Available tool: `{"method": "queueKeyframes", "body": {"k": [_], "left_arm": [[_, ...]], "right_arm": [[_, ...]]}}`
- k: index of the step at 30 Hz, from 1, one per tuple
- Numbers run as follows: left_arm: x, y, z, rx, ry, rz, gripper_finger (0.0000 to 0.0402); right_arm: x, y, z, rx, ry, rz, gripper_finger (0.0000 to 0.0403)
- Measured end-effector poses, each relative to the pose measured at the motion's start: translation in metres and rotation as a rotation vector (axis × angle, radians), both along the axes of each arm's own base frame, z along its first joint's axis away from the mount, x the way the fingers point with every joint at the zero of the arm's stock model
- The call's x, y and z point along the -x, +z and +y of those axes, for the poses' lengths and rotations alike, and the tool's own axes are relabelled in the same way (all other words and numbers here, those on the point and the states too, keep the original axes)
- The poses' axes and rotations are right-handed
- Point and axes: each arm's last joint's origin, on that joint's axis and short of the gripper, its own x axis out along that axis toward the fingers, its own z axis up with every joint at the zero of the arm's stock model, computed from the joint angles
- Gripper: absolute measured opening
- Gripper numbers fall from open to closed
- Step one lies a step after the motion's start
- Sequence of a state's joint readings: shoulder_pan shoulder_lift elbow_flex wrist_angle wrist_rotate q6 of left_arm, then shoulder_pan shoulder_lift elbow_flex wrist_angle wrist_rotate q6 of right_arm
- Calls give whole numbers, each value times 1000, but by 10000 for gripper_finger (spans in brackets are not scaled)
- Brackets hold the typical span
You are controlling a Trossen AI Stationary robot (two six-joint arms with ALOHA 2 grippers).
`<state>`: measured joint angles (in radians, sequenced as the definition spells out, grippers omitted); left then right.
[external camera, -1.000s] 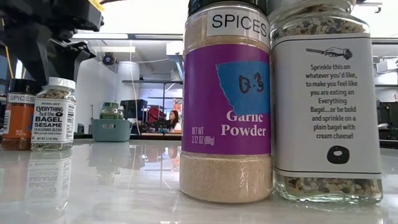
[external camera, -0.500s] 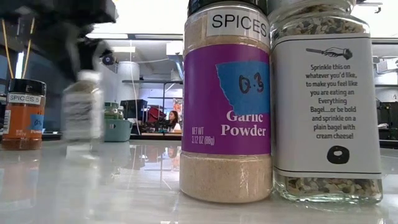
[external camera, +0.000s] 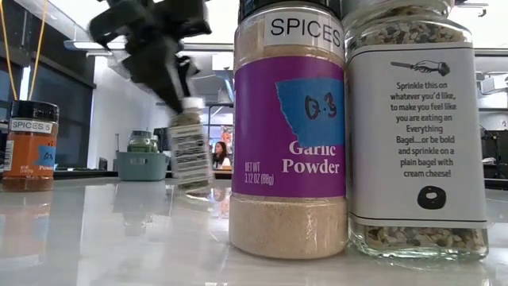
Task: Sort spices by type
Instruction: Put the middle left white seasoning bottle into the yellow bin
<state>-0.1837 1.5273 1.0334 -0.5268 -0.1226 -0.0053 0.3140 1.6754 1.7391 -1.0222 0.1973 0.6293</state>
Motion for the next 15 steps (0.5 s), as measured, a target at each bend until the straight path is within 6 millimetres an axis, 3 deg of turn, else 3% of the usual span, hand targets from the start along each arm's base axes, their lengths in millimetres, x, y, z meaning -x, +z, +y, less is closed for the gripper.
{"method": "queueKeyframes", "body": {"k": [4, 9, 15], "left_arm": [[-30, 13, -1, -29, -61, -42, 168], [-60, 4, 2, -64, -120, 41, 168], [-82, 1, 2, -70, -123, 105, 172]], "right_arm": [[17, 15, -4, 23, -63, -34, 349], [39, 30, -9, 22, -146, -55, 349], [47, 34, -9, 9, -171, -53, 349]]}}
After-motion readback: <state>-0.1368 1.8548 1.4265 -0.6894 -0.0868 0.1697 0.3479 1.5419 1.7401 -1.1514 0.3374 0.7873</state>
